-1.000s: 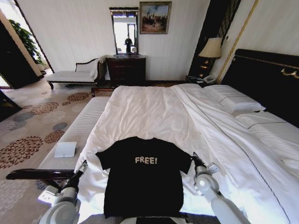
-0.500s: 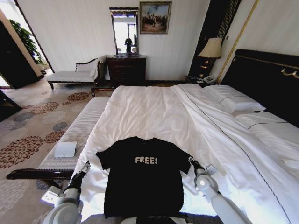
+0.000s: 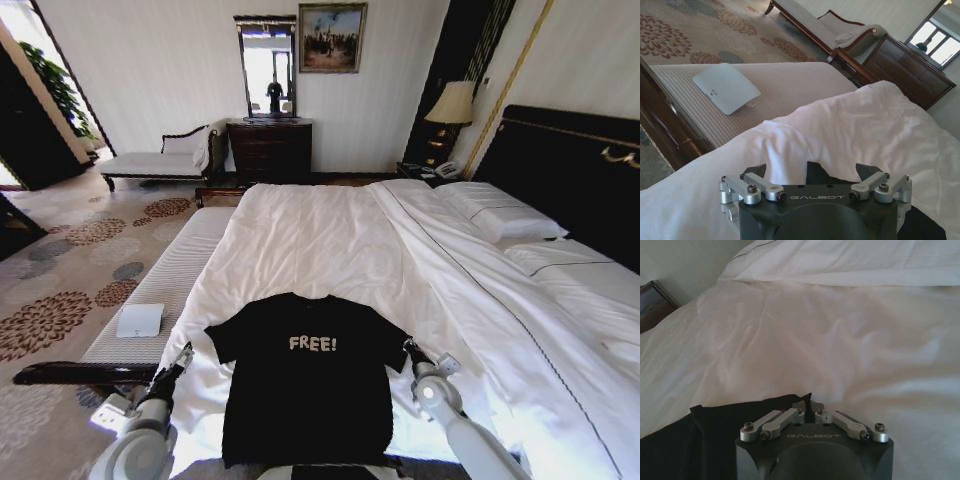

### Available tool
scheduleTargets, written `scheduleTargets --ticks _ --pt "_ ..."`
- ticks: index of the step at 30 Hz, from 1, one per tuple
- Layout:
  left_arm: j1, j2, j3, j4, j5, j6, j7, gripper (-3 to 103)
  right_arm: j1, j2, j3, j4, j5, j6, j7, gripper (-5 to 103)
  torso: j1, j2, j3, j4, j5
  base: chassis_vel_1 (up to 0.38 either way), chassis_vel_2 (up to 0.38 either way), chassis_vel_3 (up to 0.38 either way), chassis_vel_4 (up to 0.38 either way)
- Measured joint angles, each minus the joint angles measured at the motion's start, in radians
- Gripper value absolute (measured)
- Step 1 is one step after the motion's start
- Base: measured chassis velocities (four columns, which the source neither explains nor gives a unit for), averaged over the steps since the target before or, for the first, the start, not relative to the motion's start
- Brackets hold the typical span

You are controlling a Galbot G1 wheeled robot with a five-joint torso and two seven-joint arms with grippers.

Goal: Fold the clothes on the bed.

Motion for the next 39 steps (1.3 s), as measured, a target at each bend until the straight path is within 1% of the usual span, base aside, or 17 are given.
scheduleTargets --ticks 1,2,4,12,17,18,19,21,23,24,27,32,34,38,39 --pt "0.000 0.000 0.000 0.000 0.000 0.000 0.000 100 0.000 0.000 0.000 0.000 0.000 0.000 0.000 7 0.000 0.000 0.000 0.0000 0.0000 0.000 0.000 0.000 0.000" --pt "-0.002 0.001 0.003 0.000 0.001 0.001 -0.001 100 0.000 0.003 0.002 0.004 -0.001 0.000 0.000 3 0.000 0.000 0.000 0.0000 0.0000 0.000 0.000 0.000 0.000" --pt "-0.007 0.006 0.006 0.001 0.002 0.002 -0.003 100 -0.004 0.010 0.007 0.014 -0.008 0.001 -0.002 1 0.000 0.000 0.000 0.0000 0.0000 0.000 0.000 0.000 0.000" --pt "-0.006 0.018 0.001 0.002 -0.009 0.003 -0.005 100 -0.023 0.022 0.022 0.051 -0.048 0.022 -0.012 0 0.000 0.000 0.000 0.0000 -0.0001 0.000 0.000 0.000 0.000" --pt "0.005 0.028 -0.013 0.003 -0.029 0.002 -0.004 100 -0.059 0.039 0.032 0.126 -0.095 0.050 -0.033 0 0.000 0.000 0.000 0.0000 -0.0001 0.000 0.000 0.000 0.000" --pt "0.009 0.030 -0.017 0.003 -0.036 0.001 -0.004 100 -0.078 0.049 0.031 0.156 -0.120 0.065 -0.052 0 0.000 0.000 0.000 0.0000 -0.0001 0.000 0.000 0.000 0.000" --pt "0.009 0.030 -0.017 0.003 -0.036 0.001 -0.004 100 -0.078 0.049 0.031 0.156 -0.120 0.065 -0.052 0 0.000 0.000 0.000 0.0000 -0.0001 0.000 0.000 0.000 0.000" --pt "0.015 0.032 -0.023 0.001 -0.042 0.000 -0.004 100 -0.103 0.063 0.025 0.190 -0.144 0.081 -0.080 0 0.000 0.000 0.000 0.0000 -0.0001 0.000 0.000 0.000 0.000" --pt "0.022 0.033 -0.026 -0.001 -0.045 -0.001 -0.003 100 -0.124 0.077 0.014 0.222 -0.159 0.090 -0.109 0 0.000 0.000 0.000 0.0000 0.0000 0.000 0.000 0.000 0.000" --pt "0.022 0.033 -0.026 -0.001 -0.045 -0.001 -0.003 100 -0.124 0.077 0.014 0.222 -0.159 0.090 -0.109 0 0.000 0.000 0.000 0.0000 0.0000 0.000 0.000 0.000 0.000" --pt "0.028 0.032 -0.025 -0.005 -0.045 -0.002 -0.003 100 -0.137 0.086 -0.007 0.244 -0.170 0.098 -0.141 0 0.000 0.000 0.000 0.0000 -0.0001 0.000 0.000 0.000 0.000" --pt "0.031 0.028 -0.018 -0.013 -0.042 -0.003 -0.003 100 -0.140 0.088 -0.036 0.247 -0.185 0.108 -0.185 0 0.000 0.000 0.000 0.0000 -0.0001 0.000 0.000 0.000 0.000" --pt "0.031 0.023 -0.009 -0.017 -0.031 -0.003 -0.003 100 -0.135 0.080 -0.083 0.241 -0.200 0.114 -0.242 0 0.000 0.000 0.000 -0.0001 -0.0001 0.000 0.000 0.000 0.000" --pt "0.028 0.020 -0.003 -0.017 -0.027 -0.004 -0.003 100 -0.115 0.083 -0.121 0.215 -0.206 0.123 -0.264 0 0.000 0.000 0.000 0.0000 -0.0001 0.000 0.000 0.000 0.000" --pt "0.025 0.019 0.001 -0.016 -0.023 -0.004 -0.003 100 -0.099 0.081 -0.148 0.189 -0.211 0.135 -0.286 0 0.000 0.000 0.000 0.0000 0.0001 0.000 0.000 0.000 0.000"
